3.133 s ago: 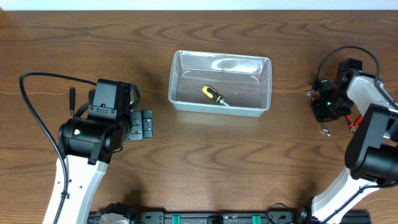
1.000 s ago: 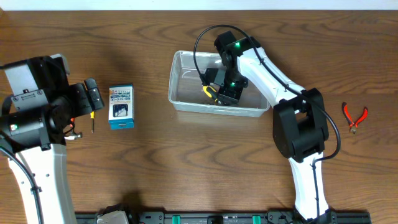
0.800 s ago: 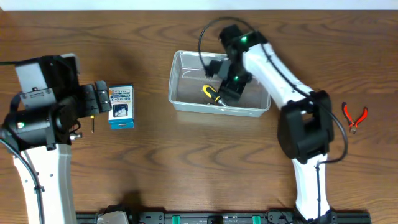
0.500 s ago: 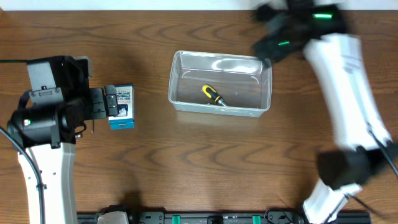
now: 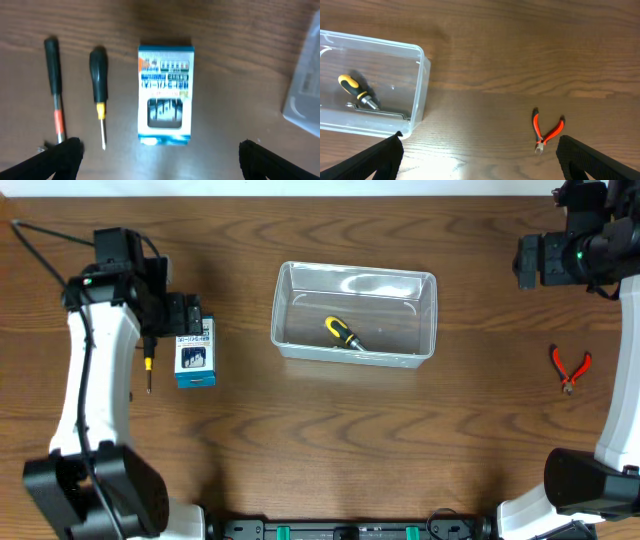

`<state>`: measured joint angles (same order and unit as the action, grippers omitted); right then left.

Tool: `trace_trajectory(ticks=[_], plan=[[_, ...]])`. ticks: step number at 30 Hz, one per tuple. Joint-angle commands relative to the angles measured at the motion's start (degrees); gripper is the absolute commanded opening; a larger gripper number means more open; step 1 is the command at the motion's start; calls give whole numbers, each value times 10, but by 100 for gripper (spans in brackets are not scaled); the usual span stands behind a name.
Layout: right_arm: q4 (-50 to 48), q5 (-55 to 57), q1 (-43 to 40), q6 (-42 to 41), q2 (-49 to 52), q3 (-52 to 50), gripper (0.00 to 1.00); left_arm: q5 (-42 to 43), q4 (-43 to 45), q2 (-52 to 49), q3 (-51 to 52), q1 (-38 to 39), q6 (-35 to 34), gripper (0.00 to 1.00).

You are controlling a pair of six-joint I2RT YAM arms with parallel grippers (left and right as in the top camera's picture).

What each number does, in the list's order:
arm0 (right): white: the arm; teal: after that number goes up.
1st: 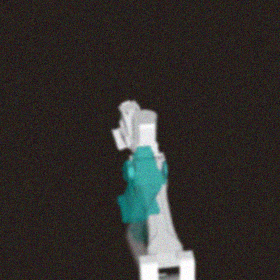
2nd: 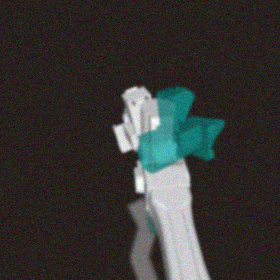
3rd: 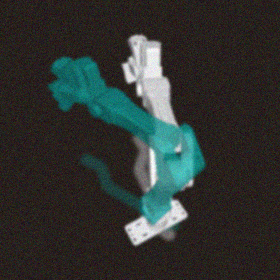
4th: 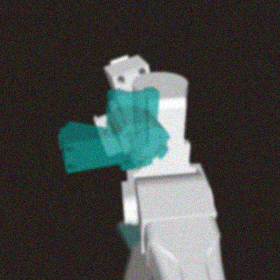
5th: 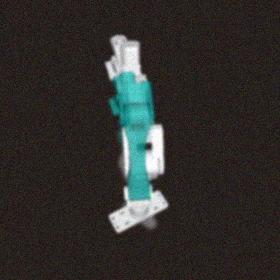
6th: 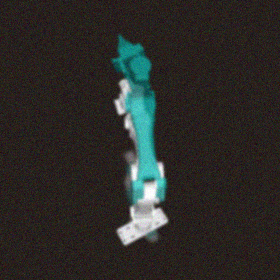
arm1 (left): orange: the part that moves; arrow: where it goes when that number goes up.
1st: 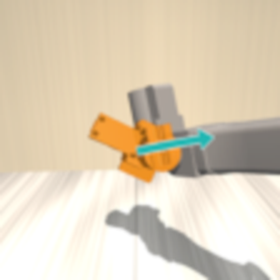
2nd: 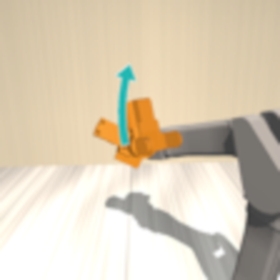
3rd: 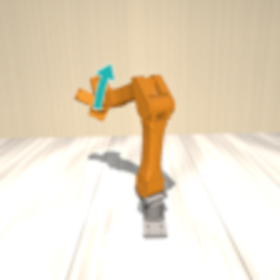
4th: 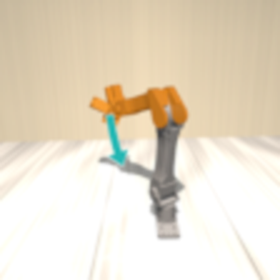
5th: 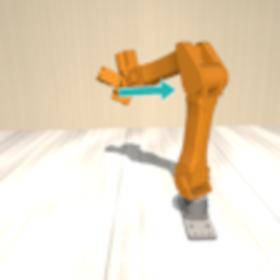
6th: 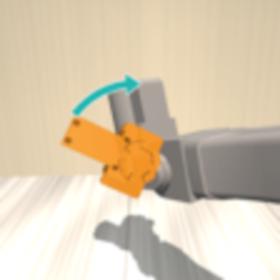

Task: Pack container

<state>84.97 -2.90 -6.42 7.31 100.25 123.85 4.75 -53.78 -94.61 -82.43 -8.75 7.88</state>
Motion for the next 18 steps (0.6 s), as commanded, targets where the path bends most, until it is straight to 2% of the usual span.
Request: trace_trajectory(ticks=[1,9,18], plan=[[-5,-5,-3,-12,2,-3,99,4,15,-37,-16,2,37,98],[-7,-6,-3,-12,2,-3,99,11,20,-132,-15,2,46,98],[-13,-6,-3,-13,2,-3,99,10,29,-186,-15,15,45,98]])
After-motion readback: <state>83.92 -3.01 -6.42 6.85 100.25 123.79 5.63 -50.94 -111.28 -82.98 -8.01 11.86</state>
